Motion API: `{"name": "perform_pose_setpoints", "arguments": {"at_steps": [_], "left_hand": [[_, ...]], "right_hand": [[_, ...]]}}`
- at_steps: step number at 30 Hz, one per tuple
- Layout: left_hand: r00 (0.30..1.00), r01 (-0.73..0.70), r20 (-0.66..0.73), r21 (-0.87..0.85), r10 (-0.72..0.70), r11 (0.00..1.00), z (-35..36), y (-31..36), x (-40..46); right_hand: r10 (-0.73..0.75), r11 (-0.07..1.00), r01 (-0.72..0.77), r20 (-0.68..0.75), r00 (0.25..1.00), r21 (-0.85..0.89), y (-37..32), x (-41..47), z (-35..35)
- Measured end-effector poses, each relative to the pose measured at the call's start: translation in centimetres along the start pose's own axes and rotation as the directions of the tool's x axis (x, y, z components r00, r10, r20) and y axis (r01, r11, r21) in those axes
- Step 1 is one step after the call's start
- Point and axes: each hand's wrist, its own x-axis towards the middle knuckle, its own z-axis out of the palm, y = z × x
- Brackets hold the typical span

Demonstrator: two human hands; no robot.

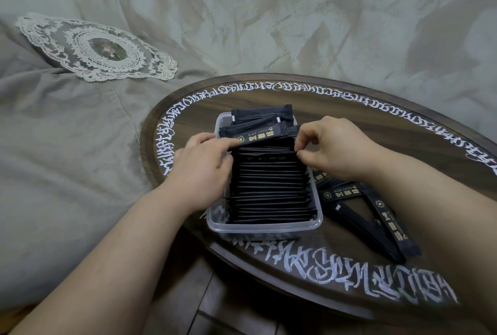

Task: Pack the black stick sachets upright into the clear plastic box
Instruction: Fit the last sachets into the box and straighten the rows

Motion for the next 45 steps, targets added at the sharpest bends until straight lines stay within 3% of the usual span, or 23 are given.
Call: {"name": "perform_pose_setpoints", "arguments": {"at_steps": [6, 13, 24, 28, 38, 45], "left_hand": [[0.997, 0.013, 0.072, -0.016, -0.012, 1.0, -0.3, 0.6, -0.1], [0.997, 0.046, 0.063, -0.026, -0.045, 0.999, -0.1, 0.5, 0.1], [0.997, -0.03, 0.07, -0.023, 0.032, 0.999, 0.0, 0.0, -0.1], [1.0, -0.016, -0.001, -0.035, 0.016, 0.999, 0.0, 0.0, 0.2], [0.999, -0.029, -0.015, 0.022, 0.029, 0.999, -0.5, 0.2, 0.2], [1.0, 0.005, 0.002, -0.048, -0.005, 0.999, -0.1, 0.1, 0.5]], "right_hand": [[-0.044, 0.996, 0.053, 0.132, 0.99, -0.066, 0.0, 1.2, 0.9], [-0.072, 0.988, 0.082, 0.074, 0.995, -0.134, 0.0, 1.2, 1.9], [-0.028, 0.993, 0.016, 0.105, 0.994, 0.113, 0.3, 0.0, 0.9], [-0.092, 0.994, 0.086, 0.103, 0.99, 0.066, 0.4, -0.1, 1.5], [-0.083, 0.995, 0.079, 0.075, 0.994, 0.056, 0.7, 0.2, 1.7], [-0.075, 0.997, 0.074, 0.008, 0.997, 0.007, 0.8, 0.0, 1.9]]}}
